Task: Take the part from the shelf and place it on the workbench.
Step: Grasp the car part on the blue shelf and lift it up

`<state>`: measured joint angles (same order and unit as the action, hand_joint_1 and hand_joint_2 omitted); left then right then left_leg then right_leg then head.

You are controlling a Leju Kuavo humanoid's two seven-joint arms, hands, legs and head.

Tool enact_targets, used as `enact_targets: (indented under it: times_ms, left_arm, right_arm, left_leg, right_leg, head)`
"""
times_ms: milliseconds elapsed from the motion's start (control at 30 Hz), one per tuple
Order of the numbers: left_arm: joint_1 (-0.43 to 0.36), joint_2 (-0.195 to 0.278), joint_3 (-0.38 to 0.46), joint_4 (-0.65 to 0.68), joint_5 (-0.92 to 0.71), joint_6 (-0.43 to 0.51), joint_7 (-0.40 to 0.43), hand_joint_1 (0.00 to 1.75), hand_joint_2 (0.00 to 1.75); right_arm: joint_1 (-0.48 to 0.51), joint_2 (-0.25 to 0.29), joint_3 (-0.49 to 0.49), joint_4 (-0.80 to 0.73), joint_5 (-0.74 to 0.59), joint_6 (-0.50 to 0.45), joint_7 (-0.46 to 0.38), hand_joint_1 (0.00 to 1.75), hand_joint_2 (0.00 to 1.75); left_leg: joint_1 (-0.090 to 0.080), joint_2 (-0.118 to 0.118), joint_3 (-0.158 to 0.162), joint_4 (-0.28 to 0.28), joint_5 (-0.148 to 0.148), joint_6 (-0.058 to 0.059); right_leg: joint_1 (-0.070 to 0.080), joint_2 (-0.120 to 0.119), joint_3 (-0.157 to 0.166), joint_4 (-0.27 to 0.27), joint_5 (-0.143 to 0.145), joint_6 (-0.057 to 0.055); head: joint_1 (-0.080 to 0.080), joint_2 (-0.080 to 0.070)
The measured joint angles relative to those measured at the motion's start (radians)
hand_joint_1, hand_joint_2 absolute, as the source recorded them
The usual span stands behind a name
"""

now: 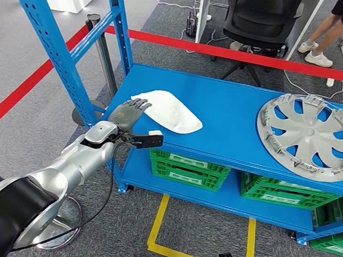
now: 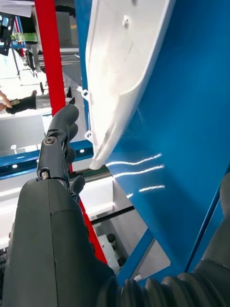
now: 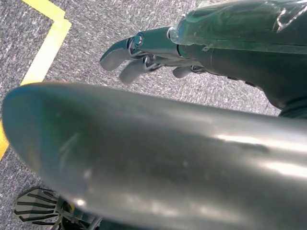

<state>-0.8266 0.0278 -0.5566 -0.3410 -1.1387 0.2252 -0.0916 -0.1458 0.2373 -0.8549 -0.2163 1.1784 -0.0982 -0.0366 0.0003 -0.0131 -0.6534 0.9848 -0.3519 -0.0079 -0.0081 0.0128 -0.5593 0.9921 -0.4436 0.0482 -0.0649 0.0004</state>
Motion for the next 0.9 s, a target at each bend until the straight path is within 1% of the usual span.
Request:
enact_targets:
  times_ms: [733, 900]
  left_arm:
    - [0.000, -0.001, 0.001, 0.000, -0.010, -0.005, -0.003, 0.00, 1.75]
    - [0.000, -0.001, 0.005, 0.000, -0.008, -0.019, 0.010, 0.00, 1.75]
  right_arm:
    - [-0.001, 0.000, 0.006, 0.000, -0.004, -0.004, 0.002, 0.00, 0.00]
    - [-0.001, 0.000, 0.006, 0.000, -0.005, -0.004, 0.002, 0.00, 0.00]
  left_leg:
    - [0.000, 0.000, 0.000, 0.000, 0.000, 0.000]
    - [0.000, 0.000, 0.000, 0.000, 0.000, 0.000]
  right_leg:
    - [0.000, 0.000, 0.000, 0.000, 0.000, 0.000]
    - [0.000, 0.000, 0.000, 0.000, 0.000, 0.000]
  head:
    - [0.000, 0.000]
    - [0.000, 0.000]
